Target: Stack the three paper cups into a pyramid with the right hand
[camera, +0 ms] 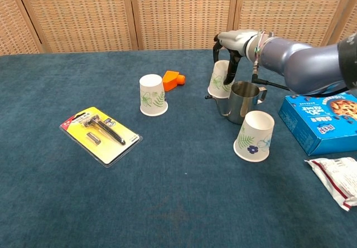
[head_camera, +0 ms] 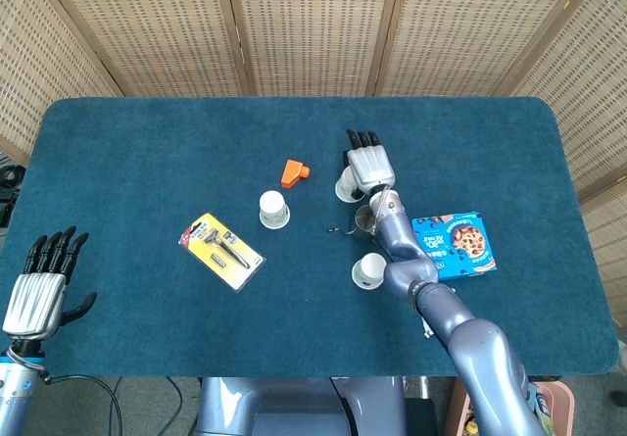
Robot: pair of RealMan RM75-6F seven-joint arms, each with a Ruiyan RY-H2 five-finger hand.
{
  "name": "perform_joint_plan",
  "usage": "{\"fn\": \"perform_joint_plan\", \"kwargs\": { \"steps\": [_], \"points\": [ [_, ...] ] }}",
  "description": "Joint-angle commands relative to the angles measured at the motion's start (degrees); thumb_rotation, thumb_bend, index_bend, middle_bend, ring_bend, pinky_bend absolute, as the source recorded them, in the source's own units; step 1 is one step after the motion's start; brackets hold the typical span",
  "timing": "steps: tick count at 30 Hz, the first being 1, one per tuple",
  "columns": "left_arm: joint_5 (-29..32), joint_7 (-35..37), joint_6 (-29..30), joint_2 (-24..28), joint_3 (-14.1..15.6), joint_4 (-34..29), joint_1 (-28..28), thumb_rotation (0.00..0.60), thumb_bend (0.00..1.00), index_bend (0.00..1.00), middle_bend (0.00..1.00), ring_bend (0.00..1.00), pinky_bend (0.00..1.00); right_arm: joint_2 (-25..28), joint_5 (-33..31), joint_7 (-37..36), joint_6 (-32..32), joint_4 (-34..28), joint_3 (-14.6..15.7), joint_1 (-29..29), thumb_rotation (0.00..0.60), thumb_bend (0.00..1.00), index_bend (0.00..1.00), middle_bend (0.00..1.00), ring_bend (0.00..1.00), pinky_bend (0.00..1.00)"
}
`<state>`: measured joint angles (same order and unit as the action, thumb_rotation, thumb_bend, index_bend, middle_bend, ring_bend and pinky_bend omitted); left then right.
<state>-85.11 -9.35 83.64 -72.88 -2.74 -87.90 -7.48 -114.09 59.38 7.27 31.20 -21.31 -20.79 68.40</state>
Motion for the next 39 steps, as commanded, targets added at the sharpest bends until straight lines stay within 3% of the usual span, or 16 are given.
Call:
{"fn": "perform_joint_plan", "kwargs": {
  "steps": [1, 11, 17, 24, 27, 34, 39],
  "points": [
    [-0.03, 0.04, -0.06, -0.02, 0.05, -0.01, -0.03, 0.600, 0.28, 0.02, 0.00, 0.00, 0.00, 0.19, 0.36, -0.06, 0.53, -0.40, -0.14, 0.09, 0.600, 0.07, 0.48, 0.06, 0.00, 0.00],
    [-0.06, 0.46, -0.01, 0.21, 0.15, 0.08, 0.03, 0.600, 0.28, 0.02, 0.00, 0.00, 0.00, 2.06, 1.08, 1.37, 3.13, -3.25, -0.58, -0.08, 0.600, 0.07, 0.48, 0.06, 0.00, 0.00],
    [-0.12, 0.78, -0.17, 0.43, 0.27, -0.12, 0.00, 0.600, 0.29, 0.02, 0.00, 0.00, 0.00, 5.57, 1.42, 3.85, 7.17, -9.20, -1.28, -0.58, 0.600, 0.07, 0.48, 0.06, 0.00, 0.00],
    [-0.65, 1.53, -0.55, 0.63, 0.66, -0.39, -0.18, 0.600, 0.28, 0.02, 0.00, 0.00, 0.00, 14.10, -0.18, 12.64, 15.77, -27.61, -2.34, -4.57, 0.600, 0.07, 0.48, 0.05, 0.00, 0.00],
    [-1.30, 1.90, -0.47, 0.82, 1.04, -0.67, -0.15, 0.600, 0.28, 0.02, 0.00, 0.00, 0.00, 19.34, -2.73, 19.17, 20.53, -41.11, -2.54, -7.71, 0.600, 0.07, 0.48, 0.05, 0.00, 0.00],
    [-2.99, 3.19, 0.29, 0.99, 1.74, -0.56, 0.01, 0.600, 0.29, 0.02, 0.00, 0.00, 0.00, 27.18, -7.55, 30.92, 28.99, -63.09, -0.87, -12.35, 0.600, 0.07, 0.48, 0.04, 0.00, 0.00],
    [-4.27, 3.33, 1.67, 1.35, 2.03, -1.34, 0.41, 0.600, 0.28, 0.02, 0.00, 0.00, 0.00, 30.82, -7.87, 35.38, 34.43, -74.17, 1.44, -15.21, 0.600, 0.07, 0.48, 0.03, 0.00, 0.00]
  ]
}}
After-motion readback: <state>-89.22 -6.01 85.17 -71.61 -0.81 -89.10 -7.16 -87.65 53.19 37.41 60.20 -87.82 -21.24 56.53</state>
